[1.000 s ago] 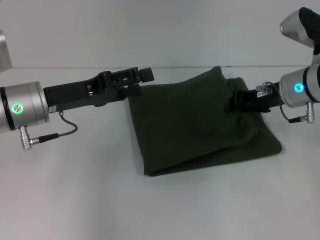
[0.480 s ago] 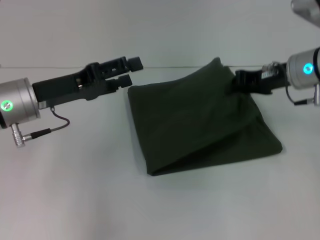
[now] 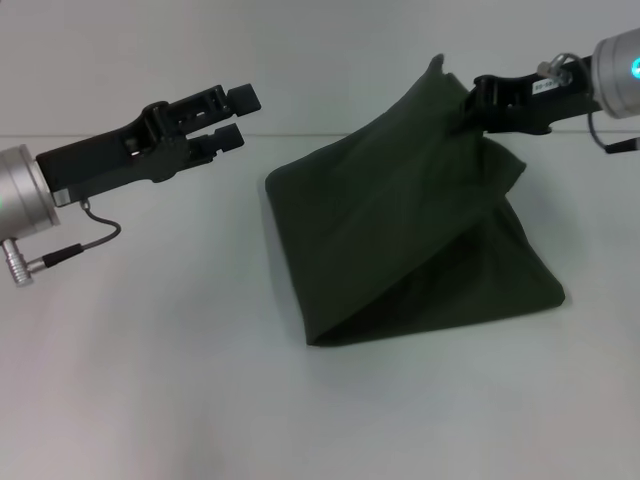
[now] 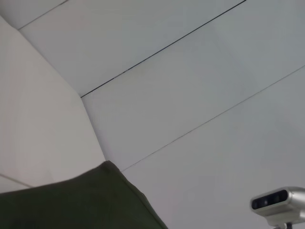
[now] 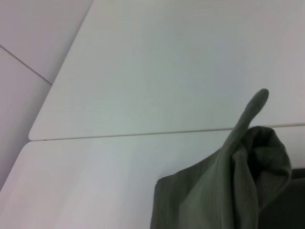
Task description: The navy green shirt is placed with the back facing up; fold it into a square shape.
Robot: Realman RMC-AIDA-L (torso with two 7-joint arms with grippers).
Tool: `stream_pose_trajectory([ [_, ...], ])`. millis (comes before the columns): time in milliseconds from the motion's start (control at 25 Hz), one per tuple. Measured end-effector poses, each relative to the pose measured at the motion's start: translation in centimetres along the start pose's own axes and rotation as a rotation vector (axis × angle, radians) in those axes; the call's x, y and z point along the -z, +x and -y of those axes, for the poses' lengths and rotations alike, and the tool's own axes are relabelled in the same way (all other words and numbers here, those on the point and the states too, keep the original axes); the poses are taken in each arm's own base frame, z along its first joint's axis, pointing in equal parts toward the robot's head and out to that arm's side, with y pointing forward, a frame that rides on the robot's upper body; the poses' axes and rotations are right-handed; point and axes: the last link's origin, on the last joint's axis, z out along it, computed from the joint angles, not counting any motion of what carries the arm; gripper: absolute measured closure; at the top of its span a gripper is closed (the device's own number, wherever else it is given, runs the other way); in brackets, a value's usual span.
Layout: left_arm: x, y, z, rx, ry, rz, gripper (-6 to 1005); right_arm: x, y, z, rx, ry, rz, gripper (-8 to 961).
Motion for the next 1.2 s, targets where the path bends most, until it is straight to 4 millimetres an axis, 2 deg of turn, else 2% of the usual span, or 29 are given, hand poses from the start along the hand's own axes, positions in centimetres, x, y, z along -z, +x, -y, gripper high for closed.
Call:
stream_pose_trajectory([
  [200, 0.0, 0.2, -0.2, -0.008, -0.012, -0.014, 156, 0.3, 1.1, 1.0, -0.013, 0.054, -0.026, 918],
  [360, 0.0, 0.3, -0.1, -0.009, -0.01, -0.017, 156, -0.1, 2.2, 2.8, -0.03, 0.111, -0.04, 919],
  [920, -0.2, 0.1, 0.1, 0.007, -0.015, -0.035, 156, -2.7, 5.7, 7.2, -0.087, 0.185, -0.094, 918],
  [1200, -0.2, -0.1, 0.2, 0.012, -0.017, -0.037, 157, -2.6, 5.4, 7.9, -0.095, 0.21, -0.066, 878],
])
